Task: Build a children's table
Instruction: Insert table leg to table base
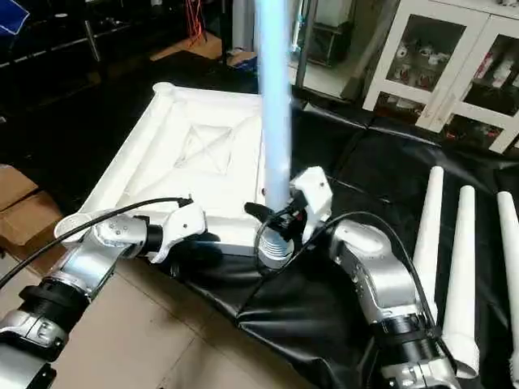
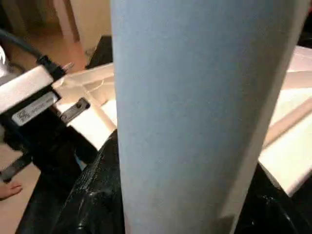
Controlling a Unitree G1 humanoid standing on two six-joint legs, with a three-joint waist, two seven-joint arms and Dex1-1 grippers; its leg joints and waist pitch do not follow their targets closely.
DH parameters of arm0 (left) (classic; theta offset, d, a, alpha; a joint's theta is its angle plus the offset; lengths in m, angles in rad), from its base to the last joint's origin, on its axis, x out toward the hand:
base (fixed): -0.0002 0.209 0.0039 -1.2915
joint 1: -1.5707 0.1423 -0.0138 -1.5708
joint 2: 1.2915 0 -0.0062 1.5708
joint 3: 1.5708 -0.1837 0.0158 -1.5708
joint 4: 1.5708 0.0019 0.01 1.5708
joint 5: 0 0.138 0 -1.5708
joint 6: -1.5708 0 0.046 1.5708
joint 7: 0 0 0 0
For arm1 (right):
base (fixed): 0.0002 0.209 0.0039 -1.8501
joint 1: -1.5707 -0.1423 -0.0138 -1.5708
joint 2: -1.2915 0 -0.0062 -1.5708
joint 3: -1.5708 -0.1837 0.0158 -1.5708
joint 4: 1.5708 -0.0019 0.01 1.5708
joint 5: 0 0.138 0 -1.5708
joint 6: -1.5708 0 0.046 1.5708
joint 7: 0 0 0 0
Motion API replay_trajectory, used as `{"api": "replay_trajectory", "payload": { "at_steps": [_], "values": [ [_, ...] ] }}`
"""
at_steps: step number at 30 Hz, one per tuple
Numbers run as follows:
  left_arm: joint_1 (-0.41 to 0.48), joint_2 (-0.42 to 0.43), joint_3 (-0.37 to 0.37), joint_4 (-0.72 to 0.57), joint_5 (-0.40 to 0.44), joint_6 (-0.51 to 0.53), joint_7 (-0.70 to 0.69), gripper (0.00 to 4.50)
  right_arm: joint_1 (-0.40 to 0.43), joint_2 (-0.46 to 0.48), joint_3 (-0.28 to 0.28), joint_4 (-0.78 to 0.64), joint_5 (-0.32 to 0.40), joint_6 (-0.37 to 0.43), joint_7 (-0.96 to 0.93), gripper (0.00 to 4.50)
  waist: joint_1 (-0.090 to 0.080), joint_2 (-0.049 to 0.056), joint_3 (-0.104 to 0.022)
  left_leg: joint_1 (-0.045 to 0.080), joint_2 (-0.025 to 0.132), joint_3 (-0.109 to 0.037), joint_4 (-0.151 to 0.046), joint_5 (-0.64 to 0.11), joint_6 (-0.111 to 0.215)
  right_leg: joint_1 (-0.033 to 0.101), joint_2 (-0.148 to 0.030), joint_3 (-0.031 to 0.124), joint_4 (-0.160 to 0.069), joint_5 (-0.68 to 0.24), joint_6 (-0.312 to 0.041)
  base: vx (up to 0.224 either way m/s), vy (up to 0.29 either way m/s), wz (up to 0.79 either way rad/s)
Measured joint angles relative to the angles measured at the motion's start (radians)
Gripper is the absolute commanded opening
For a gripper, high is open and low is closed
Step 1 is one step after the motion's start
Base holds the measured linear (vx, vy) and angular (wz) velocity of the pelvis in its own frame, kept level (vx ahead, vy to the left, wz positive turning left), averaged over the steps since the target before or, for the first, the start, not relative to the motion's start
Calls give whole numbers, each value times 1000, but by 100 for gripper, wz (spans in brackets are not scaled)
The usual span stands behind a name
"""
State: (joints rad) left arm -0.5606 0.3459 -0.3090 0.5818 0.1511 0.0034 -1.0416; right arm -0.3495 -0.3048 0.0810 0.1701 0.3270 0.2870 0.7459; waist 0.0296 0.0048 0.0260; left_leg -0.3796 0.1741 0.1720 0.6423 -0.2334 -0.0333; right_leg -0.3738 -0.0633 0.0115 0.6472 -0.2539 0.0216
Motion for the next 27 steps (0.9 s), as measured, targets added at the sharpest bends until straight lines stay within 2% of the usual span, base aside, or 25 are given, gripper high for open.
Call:
{"api": "replay_trajectory", "payload": {
  "at_steps": [5, 10, 20, 27],
  "values": [
    [8, -3, 0, -1, 0, 1, 8, 78, 21, 8, -15, 20, 15, -30, -1, 186, 0, -1, 0, 8, 0, 0, -1, 0, -1, 7, 0, 0, -2, 0, 0, 0, 0, 0],
    [9, -6, -1, -2, 0, 0, 10, 78, 43, 8, -20, 18, 20, -64, -1, 185, 0, -1, 0, 9, 0, 1, -3, -2, -4, 8, 0, 0, -3, 0, 0, 0, 0, 0],
    [8, -23, -2, 4, -1, -9, 25, 78, 133, 62, -73, 10, 38, -190, -43, 185, 2, -2, 0, 9, -1, 4, -6, -3, -6, 9, -2, 0, -8, 0, 0, 0, 0, 0],
    [7, -29, -2, 7, -1, -13, 26, 78, 176, 55, -57, -4, 17, -260, -53, 185, 1, -2, 0, 10, -1, 8, -8, -3, -6, 11, -6, 0, -11, 0, 0, 0, 0, 0]
  ]
}}
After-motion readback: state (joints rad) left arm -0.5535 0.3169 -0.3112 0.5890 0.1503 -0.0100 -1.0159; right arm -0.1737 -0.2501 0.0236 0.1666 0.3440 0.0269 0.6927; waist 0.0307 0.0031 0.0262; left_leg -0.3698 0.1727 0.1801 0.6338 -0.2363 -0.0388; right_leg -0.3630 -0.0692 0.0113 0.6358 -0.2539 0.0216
